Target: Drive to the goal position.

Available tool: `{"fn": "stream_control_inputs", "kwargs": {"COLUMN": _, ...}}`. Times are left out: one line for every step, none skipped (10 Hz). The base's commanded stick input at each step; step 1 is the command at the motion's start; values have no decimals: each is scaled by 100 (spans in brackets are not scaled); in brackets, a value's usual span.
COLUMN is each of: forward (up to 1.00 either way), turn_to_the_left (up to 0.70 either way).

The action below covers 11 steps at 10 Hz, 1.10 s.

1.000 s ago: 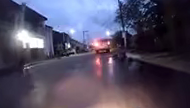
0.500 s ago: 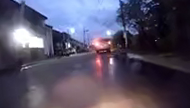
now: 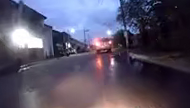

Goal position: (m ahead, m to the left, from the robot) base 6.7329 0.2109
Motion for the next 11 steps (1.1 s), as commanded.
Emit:
{"fn": "stream_control_inputs", "kwargs": {"forward": 50, "turn_to_the_left": 0}}
{"fn": "stream_control_inputs", "kwargs": {"forward": 50, "turn_to_the_left": 0}}
{"fn": "stream_control_inputs", "kwargs": {"forward": 50, "turn_to_the_left": 0}}
{"fn": "stream_control_inputs", "kwargs": {"forward": 50, "turn_to_the_left": 0}}
{"fn": "stream_control_inputs", "kwargs": {"forward": 50, "turn_to_the_left": 0}}
{"fn": "stream_control_inputs", "kwargs": {"forward": 50, "turn_to_the_left": 0}}
{"fn": "stream_control_inputs", "kwargs": {"forward": 50, "turn_to_the_left": 0}}
{"fn": "stream_control_inputs", "kwargs": {"forward": 50, "turn_to_the_left": 0}}
{"fn": "stream_control_inputs", "kwargs": {"forward": 50, "turn_to_the_left": 0}}
{"fn": "stream_control_inputs", "kwargs": {"forward": 50, "turn_to_the_left": 0}}
{"fn": "stream_control_inputs", "kwargs": {"forward": 50, "turn_to_the_left": 0}}
